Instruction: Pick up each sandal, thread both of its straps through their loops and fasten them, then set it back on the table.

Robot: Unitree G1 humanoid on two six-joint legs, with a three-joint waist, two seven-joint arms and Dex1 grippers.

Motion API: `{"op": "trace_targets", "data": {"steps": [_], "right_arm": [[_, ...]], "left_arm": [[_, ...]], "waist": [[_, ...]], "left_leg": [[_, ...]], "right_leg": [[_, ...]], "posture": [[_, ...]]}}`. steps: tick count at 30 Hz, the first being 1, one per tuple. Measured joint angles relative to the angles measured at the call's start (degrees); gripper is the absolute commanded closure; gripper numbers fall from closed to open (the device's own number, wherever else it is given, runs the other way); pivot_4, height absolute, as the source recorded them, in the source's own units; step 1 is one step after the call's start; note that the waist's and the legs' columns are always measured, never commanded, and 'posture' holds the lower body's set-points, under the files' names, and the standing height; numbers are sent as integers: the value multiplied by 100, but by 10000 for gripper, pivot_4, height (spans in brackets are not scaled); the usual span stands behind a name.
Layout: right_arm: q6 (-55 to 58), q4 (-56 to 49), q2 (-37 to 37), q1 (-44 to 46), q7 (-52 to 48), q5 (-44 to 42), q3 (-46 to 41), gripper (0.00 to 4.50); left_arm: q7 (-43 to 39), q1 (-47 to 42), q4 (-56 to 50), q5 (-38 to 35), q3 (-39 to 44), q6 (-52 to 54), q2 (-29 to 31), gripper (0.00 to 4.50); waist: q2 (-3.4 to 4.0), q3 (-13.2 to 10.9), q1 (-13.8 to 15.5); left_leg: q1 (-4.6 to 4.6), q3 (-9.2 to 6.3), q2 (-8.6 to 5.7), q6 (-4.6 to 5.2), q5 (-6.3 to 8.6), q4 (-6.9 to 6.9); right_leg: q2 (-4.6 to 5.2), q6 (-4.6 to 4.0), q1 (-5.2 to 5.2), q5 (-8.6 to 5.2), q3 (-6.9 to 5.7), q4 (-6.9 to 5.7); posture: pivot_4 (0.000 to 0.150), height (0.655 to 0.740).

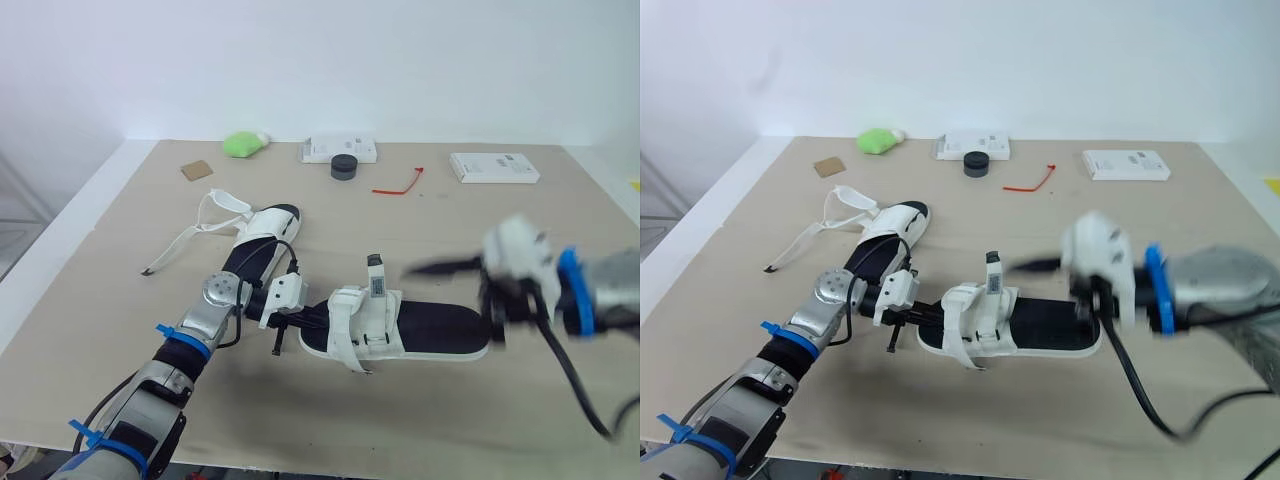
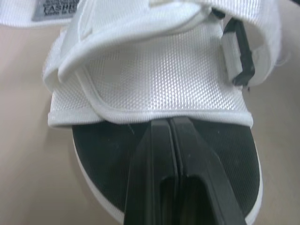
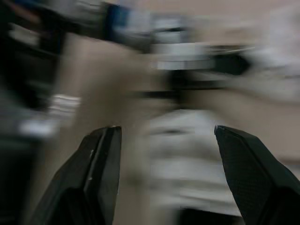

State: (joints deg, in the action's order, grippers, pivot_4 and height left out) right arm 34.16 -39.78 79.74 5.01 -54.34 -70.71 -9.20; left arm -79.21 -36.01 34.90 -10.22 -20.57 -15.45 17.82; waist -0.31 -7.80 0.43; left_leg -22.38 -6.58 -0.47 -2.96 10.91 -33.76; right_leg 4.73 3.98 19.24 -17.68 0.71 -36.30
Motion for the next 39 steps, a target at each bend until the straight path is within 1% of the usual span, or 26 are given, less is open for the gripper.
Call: {"op": "trace_targets", "data": {"steps": [2,3,5,7,9,12,15,18,21,26,28,36,39], "right_arm": [[387,-324,-19,-348,48,-318,-393,10614],[472,-405,-37,-448,110,-337,-470,10614],[738,-616,-190,-712,503,-207,-422,10614],[1164,-617,-435,-669,1342,-152,52,10614],[1671,-490,-715,-538,2196,-188,602,10614],[2181,-464,-1000,-206,2911,-322,1056,10614],[2523,-475,-1285,67,3355,-260,1391,10614],[2844,-441,-1616,290,3714,-131,1631,10614],[3067,-223,-1890,591,3942,-123,1650,10614],[3655,159,-2327,1096,4333,-620,1759,10614],[3808,204,-2356,1234,4420,-749,1766,10614],[4194,414,-2716,1540,4887,-1093,1858,10614],[4331,650,-2869,1708,5201,-1415,1906,10614]], "left_arm": [[20,14,0,3,1,0,0,45000],[25,19,0,3,1,0,1,45000],[18,41,-1,2,2,0,1,45000],[9,63,-4,1,2,0,1,45000],[7,73,-19,-2,2,-1,-7,45000],[3,81,-32,-2,3,-1,-7,45000],[3,92,-46,-2,3,-2,-7,45000],[10,95,-46,-2,3,-2,-6,45000],[14,96,-46,-2,3,-2,-6,45000],[22,95,-46,-1,4,-3,0,45000],[29,95,-46,-1,4,-3,0,45000],[22,95,-47,-1,5,-3,22,45000],[25,95,-47,-2,10,-3,49,45000]], "waist": [[-9,5,-1],[-13,7,-1],[-46,26,-1],[-72,46,0],[-80,52,1],[-71,55,1],[-77,56,1],[-77,56,0],[-77,56,-1],[-77,56,-1],[-76,56,-1],[-76,56,-3],[-76,56,-4]], "left_leg": [[0,18,4,-18,11,-8],[0,22,7,-26,16,-8],[-1,34,13,-37,22,-10],[0,37,13,-43,26,-10],[-2,39,8,-38,23,-10],[-3,37,4,-36,22,-9],[-5,29,2,-35,22,-9],[-4,26,5,-35,22,-9],[-4,26,5,-35,21,-9],[-5,23,9,-30,19,-8],[-5,22,9,-29,18,-9],[-6,20,13,-29,18,-9],[-5,17,16,-29,18,-9]], "right_leg": [[13,6,1,1,-5,9],[16,7,2,1,-5,13],[25,7,5,1,-10,20],[34,9,5,2,-15,22],[40,14,7,5,-17,23],[37,15,7,5,-23,23],[28,14,6,5,-36,24],[26,14,6,5,-39,24],[26,14,5,5,-38,24],[19,15,6,7,-40,23],[19,15,6,8,-40,23],[17,15,7,8,-40,23],[14,13,8,9,-40,23]], "posture": [[1500,7400],[1500,7400],[1500,7400],[1500,7400],[1500,7400],[1500,7400],[1500,7400],[1500,7400],[1500,7400],[1500,7400],[1500,7400],[1500,7400],[1500,7400]]}}
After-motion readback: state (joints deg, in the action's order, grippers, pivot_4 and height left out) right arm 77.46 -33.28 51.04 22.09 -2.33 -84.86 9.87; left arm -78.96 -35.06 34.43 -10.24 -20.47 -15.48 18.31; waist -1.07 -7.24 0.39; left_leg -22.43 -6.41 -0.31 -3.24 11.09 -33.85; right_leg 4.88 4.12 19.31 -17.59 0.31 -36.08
